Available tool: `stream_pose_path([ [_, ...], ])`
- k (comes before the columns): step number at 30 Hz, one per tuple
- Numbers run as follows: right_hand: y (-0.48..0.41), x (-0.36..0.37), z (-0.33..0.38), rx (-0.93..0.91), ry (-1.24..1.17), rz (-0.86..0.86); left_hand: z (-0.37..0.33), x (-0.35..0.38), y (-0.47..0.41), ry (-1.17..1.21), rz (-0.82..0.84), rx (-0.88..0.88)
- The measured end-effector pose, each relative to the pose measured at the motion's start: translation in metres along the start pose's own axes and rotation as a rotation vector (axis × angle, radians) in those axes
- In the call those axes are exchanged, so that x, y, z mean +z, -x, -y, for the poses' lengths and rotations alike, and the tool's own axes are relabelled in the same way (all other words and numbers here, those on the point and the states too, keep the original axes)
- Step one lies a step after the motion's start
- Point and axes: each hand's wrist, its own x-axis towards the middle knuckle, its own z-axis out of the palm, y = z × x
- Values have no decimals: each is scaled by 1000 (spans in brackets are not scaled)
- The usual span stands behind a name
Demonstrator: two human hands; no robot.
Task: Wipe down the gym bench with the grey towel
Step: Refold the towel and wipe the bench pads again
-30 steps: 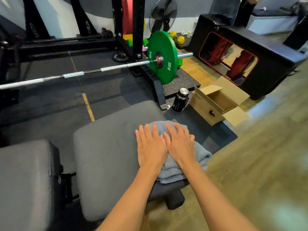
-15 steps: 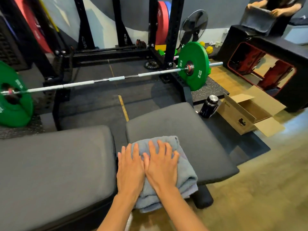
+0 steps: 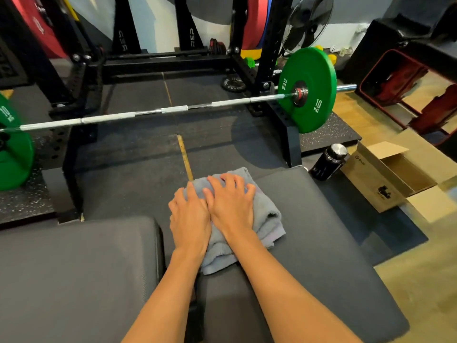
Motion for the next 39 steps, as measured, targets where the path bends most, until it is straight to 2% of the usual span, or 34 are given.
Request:
stream_pose_path([
  [3, -28, 8, -1, -26, -18, 62, -5, -2, -22, 6, 5, -33],
  [6, -29, 6, -12, -63, -49, 64, -16, 1, -18, -118, -44, -26],
  [9, -16, -12, -50, -72, -70, -2, -44, 21, 2, -244, -118, 62],
  [12, -10, -30, -110, 16, -25, -53, -89, 61, 18, -332, -94, 175],
  [16, 0, -47, -174, 190, 37, -32, -136, 99, 38, -300, -78, 292],
  [20, 40, -58, -186, 315, 13, 34, -139, 106, 63, -280, -5, 404],
  [24, 104, -72, -175, 353, 50, 94, -120, 91, 120, -177, 5, 423],
  [27, 117, -77, -164, 323, 56, 126, -106, 86, 131, -44, 63, 373],
  [30, 109, -90, -169, 333, -65, 56, -103, 82, 125, 36, 45, 375],
  [33, 108, -101, -185, 549, -70, -39, -102, 84, 124, 102, 16, 384],
  [36, 107, -102, -186, 795, -92, 2, -101, 86, 122, 152, -6, 354],
  [39, 100, -102, -188, 902, -143, 3, -105, 82, 128, -24, -108, 207],
])
